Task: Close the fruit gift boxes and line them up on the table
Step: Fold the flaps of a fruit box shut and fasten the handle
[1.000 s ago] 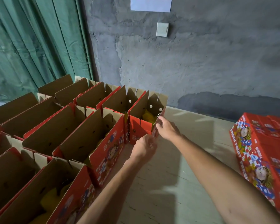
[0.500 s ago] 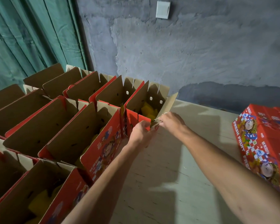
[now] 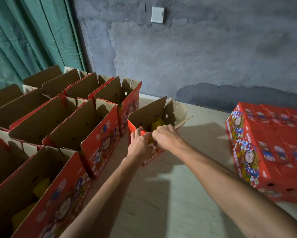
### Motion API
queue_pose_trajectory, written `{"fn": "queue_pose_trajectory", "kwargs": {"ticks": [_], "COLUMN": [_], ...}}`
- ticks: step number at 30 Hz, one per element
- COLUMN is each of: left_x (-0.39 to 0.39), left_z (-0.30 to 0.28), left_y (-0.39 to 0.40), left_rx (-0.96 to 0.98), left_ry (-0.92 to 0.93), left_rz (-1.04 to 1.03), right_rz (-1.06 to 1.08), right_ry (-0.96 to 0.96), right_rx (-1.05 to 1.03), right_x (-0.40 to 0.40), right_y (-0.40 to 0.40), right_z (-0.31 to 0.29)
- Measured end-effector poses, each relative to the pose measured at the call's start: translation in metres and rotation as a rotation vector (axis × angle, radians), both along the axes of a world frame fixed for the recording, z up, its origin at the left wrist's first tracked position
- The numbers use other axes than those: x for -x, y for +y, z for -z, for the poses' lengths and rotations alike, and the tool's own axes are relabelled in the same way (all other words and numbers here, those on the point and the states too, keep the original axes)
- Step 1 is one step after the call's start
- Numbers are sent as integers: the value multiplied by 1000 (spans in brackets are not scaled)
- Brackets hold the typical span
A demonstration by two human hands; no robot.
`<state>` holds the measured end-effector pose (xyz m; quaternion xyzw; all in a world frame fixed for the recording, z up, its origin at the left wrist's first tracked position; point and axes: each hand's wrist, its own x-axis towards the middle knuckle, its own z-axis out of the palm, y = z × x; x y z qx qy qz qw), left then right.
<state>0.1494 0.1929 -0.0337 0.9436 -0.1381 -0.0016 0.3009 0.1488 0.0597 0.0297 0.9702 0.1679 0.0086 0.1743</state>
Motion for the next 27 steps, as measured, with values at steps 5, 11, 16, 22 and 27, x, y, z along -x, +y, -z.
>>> {"fn": "queue_pose_trajectory", "kwargs": {"ticks": [5,11,16,22,27], "left_x": [49,85,106,109,118], "left_z": [12,4,-15,-16,-8], "left_y": [-6,-10,-34,-64,-56], "left_rx": [-83,-55,-96,-144,-9], "left_ry": [-81,-94,-125,-81,-127], "left_rz": [23,70,77,53,106], "right_rz": [-119,-26,-50,-113,-185], "right_ry": [2,-92,-87,-154,-170], "right_rx": [35,-48,-16,-12,-81], "right_x": [54,83,91,90,114], "right_y": [-11,-82,-94,-91,-98], "right_z": [-2,-3,9,18,32]}}
